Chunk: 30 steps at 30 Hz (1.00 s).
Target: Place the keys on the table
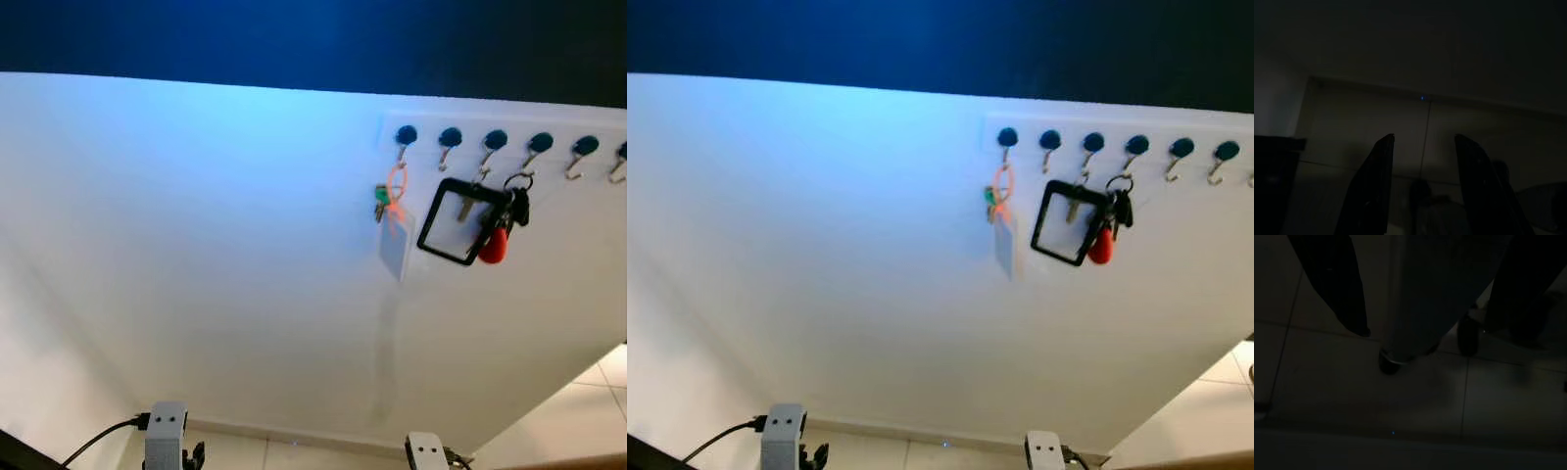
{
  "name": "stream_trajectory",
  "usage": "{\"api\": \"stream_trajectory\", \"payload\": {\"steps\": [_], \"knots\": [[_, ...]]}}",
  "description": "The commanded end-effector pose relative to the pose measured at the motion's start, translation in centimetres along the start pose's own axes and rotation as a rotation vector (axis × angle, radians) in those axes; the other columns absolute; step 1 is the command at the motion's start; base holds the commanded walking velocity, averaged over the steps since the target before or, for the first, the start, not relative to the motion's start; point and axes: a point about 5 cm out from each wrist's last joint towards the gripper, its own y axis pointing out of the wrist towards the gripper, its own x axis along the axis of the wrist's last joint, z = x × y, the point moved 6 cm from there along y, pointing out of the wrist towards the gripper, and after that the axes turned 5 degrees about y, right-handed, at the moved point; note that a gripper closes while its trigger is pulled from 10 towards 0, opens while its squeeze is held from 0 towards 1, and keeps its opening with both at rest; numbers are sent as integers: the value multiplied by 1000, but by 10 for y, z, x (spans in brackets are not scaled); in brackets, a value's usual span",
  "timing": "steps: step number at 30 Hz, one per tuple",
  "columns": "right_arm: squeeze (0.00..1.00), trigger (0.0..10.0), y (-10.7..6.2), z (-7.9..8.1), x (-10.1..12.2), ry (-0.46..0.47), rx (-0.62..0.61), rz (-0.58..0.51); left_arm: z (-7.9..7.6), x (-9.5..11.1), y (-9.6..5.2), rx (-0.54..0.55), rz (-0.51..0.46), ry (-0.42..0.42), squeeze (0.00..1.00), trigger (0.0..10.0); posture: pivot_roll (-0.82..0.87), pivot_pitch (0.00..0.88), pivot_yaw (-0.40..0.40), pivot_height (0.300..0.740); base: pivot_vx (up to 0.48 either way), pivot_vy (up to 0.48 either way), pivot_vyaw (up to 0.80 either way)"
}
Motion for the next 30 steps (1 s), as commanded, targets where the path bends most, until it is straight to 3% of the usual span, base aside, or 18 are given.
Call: {"api": "stream_trajectory", "payload": {"steps": [1, 3, 5, 6, 8, 10, 11, 12, 13, 15, 17, 19, 20, 21, 26, 30], "knots": [[0, 10000, 0, -2, 9, -36, 6, -35, 3, 6, 0, 9, -24, 39, 0, 10000, 49, 56, 9, 740, 0, 0, 0], [0, 10000, 0, -2, 9, -36, 6, -35, 3, 6, 0, 9, -24, 39, 0, 10000, 49, 56, 9, 740, 0, 0, 0], [0, 10000, 0, 3, 33, -166, 46, -123, 4, 12, 0, -7, -53, 85, 0, 10000, 48, 62, 12, 740, 0, 0, 0], [0, 10000, 0, 3, 33, -166, 46, -123, 4, 12, 0, -7, -53, 85, 0, 10000, 48, 62, 12, 740, 0, 0, 0], [0, 10000, -4, 12, 62, -295, 92, -254, 3, 19, -2, -44, -98, 119, 0, 10000, 43, 64, 15, 740, 0, 0, 0], [0, 10000, -20, 25, 111, -423, 116, -513, -6, 37, -7, -140, -204, 220, 0, 10000, 36, 70, 19, 740, 0, 0, 0], [0, 10000, -20, 25, 111, -423, 116, -513, -6, 37, -7, -140, -204, 220, 0, 10000, 36, 70, 19, 740, 0, 0, 0], [0, 10000, -43, 36, 151, -476, 118, -740, -16, 52, -13, -225, -301, 299, 0, 10000, 34, 76, 20, 740, 0, 0, 0], [0, 10000, -43, 36, 151, -476, 118, -740, -16, 52, -13, -225, -301, 299, 0, 10000, 34, 76, 20, 740, 0, 0, 0], [0, 10000, -75, 46, 191, -481, 94, -963, -27, 73, -23, -305, -416, 346, 0, 10000, 32, 77, 20, 740, 0, 0, 0], [0, 10000, -75, 46, 191, -481, 94, -963, -27, 73, -23, -305, -416, 346, 0, 10000, 32, 77, 20, 740, 0, 0, 0], [0, 10000, -117, 56, 231, -472, 51, -1202, -40, 110, -42, -382, -590, 367, 0, 10000, 28, 84, 17, 740, 0, 0, 0], [0, 10000, -150, 64, 254, -466, 20, -1363, -53, 146, -65, -444, -723, 366, 0, 10000, 25, 86, 13, 740, 0, 0, 0], [0, 10000, -150, 64, 254, -466, 20, -1363, -53, 146, -65, -444, -723, 366, 0, 10000, 25, 86, 13, 740, 0, 0, 0], [0, 10000, -185, 77, 265, -452, 17, -1499, -82, 185, -105, -582, -851, 389, 0, 10000, 22, 93, 12, 740, 0, 0, 0], [0, 10000, -192, 83, 257, -449, 27, -1510, -96, 192, -120, -642, -880, 405, 0, 10000, 17, 98, 14, 740, 0, 0, 0]]}}
